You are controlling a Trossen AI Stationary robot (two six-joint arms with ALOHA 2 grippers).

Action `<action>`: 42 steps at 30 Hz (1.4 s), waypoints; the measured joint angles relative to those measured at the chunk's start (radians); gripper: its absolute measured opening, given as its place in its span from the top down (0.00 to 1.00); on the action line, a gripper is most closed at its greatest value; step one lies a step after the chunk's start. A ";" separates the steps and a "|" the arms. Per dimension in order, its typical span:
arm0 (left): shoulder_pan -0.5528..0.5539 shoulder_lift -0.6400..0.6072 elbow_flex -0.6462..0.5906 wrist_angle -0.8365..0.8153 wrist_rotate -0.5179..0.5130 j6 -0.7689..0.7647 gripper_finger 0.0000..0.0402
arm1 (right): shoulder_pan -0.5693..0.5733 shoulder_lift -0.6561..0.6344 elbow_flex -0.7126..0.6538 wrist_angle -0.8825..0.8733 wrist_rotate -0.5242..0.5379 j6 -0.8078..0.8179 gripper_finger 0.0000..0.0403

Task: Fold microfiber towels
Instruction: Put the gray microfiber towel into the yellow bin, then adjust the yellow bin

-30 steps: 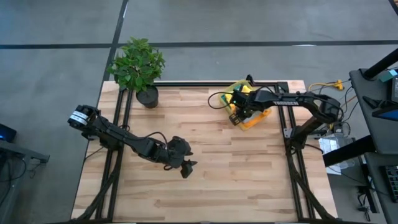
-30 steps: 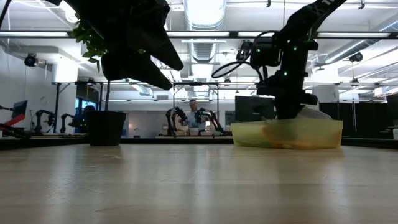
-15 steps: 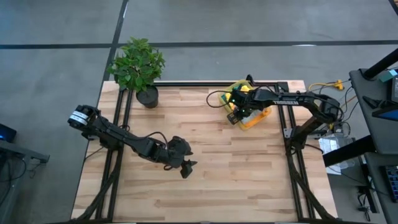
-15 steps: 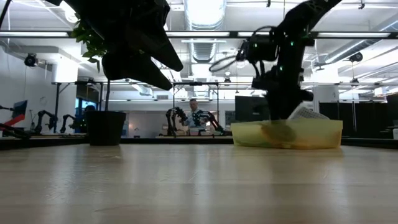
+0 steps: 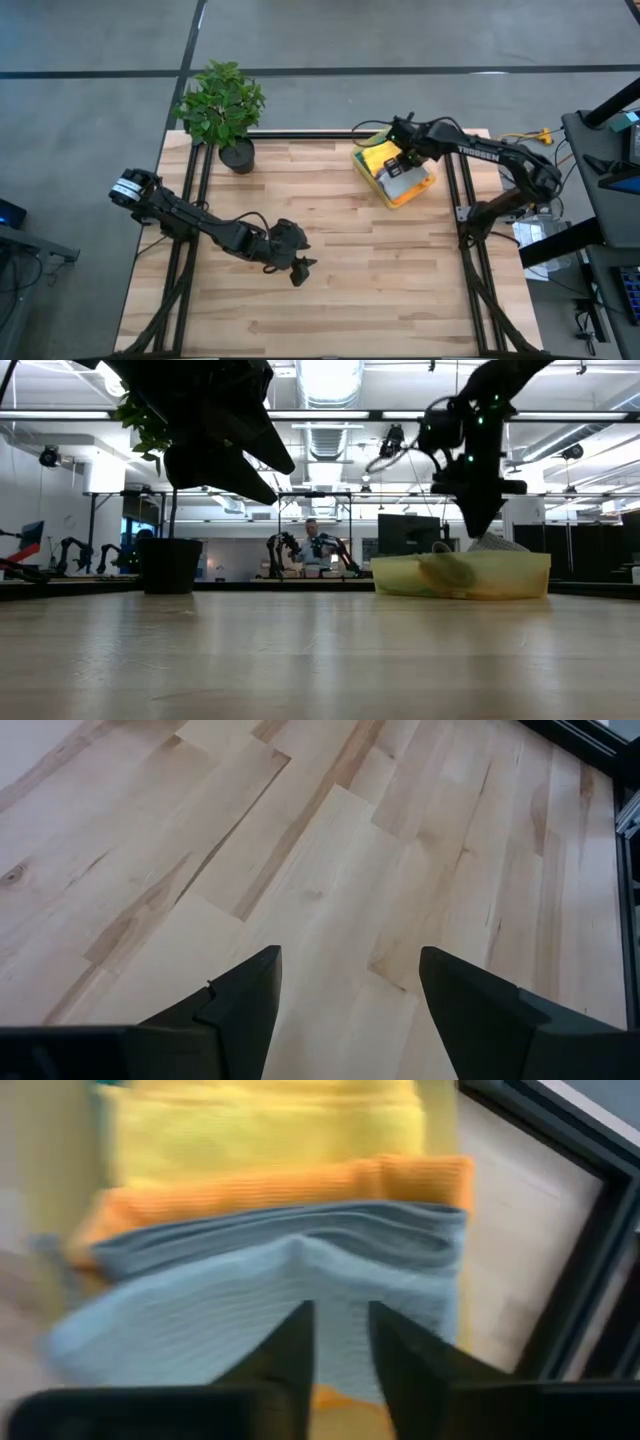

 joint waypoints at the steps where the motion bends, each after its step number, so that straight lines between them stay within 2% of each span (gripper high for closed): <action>1: 0.000 0.000 0.000 0.000 0.000 0.000 0.44 | -0.023 0.007 -0.006 0.001 -0.001 -0.012 0.82; 3: 0.000 0.000 0.000 0.000 0.000 -0.001 0.44 | -0.057 0.026 -0.013 0.005 -0.001 -0.052 0.93; 4: 0.000 0.000 0.000 0.000 0.000 -0.001 0.44 | -0.072 0.036 -0.013 0.012 0.000 -0.067 0.95; 12: 0.000 0.000 0.000 -0.002 0.001 -0.001 0.44 | -0.132 0.115 -0.007 0.045 0.002 -0.130 0.98; 17: 0.001 0.000 0.000 -0.004 0.001 -0.001 0.44 | -0.125 0.034 0.004 0.037 0.000 -0.098 0.98; 19: 0.001 0.000 -0.001 -0.004 -0.001 -0.001 0.44 | -0.111 -0.011 0.000 0.077 -0.072 -0.097 0.98; 23: 0.001 0.000 -0.005 -0.003 -0.026 0.000 0.44 | -0.066 -0.016 -0.003 0.167 -0.306 -0.112 0.98; 30: 0.001 0.000 -0.007 -0.001 -0.041 0.000 0.44 | 0.002 0.086 -0.004 0.355 -0.373 -0.090 0.98; 37: 0.001 0.000 -0.007 -0.001 -0.041 -0.028 0.44 | 0.004 0.282 0.096 0.389 -0.477 -0.099 0.98; 39: 0.001 0.000 -0.007 -0.001 -0.041 -0.052 0.44 | 0.008 0.339 0.142 0.389 -0.465 -0.097 0.98; 42: 0.001 0.000 -0.007 -0.001 -0.041 -0.054 0.44 | 0.008 0.407 0.222 0.391 -0.368 -0.073 0.98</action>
